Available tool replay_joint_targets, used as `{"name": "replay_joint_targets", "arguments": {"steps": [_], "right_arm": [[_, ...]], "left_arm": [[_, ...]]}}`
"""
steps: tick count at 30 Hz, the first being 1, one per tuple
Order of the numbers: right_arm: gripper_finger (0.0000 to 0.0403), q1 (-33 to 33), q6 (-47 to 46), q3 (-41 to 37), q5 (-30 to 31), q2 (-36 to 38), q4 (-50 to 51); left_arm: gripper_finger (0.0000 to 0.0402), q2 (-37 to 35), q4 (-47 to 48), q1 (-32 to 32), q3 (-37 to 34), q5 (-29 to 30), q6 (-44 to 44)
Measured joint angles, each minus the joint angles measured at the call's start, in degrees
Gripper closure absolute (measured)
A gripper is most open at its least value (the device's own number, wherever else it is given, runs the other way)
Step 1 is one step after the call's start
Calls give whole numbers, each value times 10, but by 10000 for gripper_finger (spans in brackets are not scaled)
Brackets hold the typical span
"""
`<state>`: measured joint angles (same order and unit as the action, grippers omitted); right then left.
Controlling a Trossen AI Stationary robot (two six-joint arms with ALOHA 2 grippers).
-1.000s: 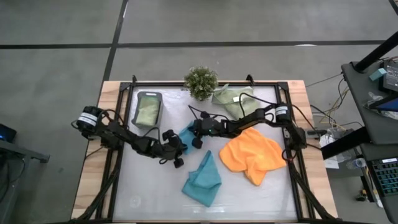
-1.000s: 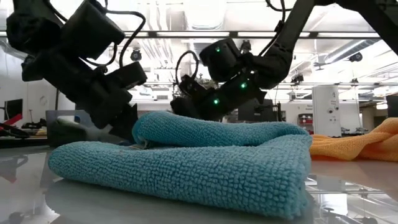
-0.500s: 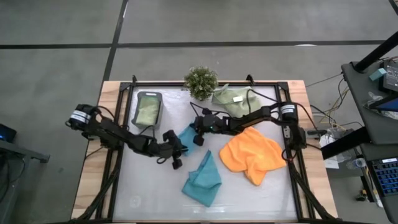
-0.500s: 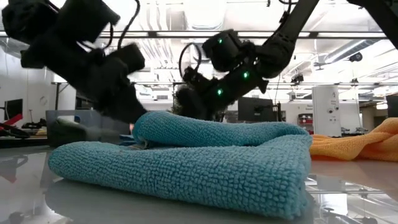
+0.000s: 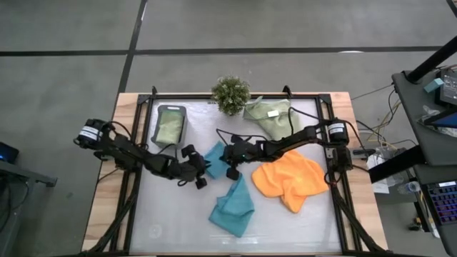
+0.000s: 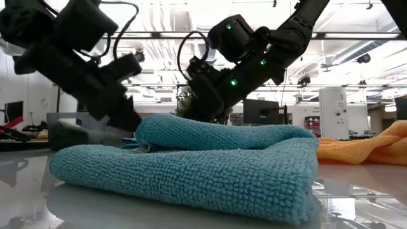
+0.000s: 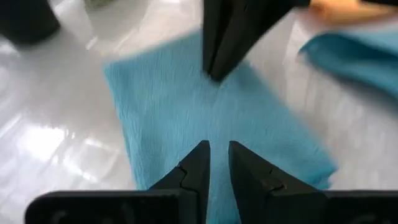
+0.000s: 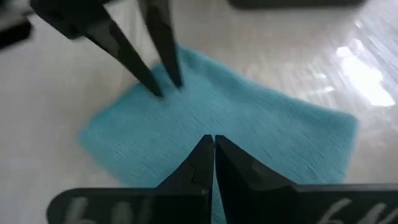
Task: Fold microfiber towels
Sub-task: Fold the left blue microfiber cloth
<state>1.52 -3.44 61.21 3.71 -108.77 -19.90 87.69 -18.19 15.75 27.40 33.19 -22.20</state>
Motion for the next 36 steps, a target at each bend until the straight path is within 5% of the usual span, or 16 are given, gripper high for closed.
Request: {"name": "replay_joint_targets", "arguments": {"steps": [16,28,36], "right_arm": [[394,37,15,-6,25,10,38],[394,35,-11,12,25,-59,-181],[394,38,2,15,71,-82,-142]], "left_arm": [[356,8,52,0,1,-16,-58],[356,4,47,0,4,-11,-59],[356,6,47,0,4,-11,-59]]}}
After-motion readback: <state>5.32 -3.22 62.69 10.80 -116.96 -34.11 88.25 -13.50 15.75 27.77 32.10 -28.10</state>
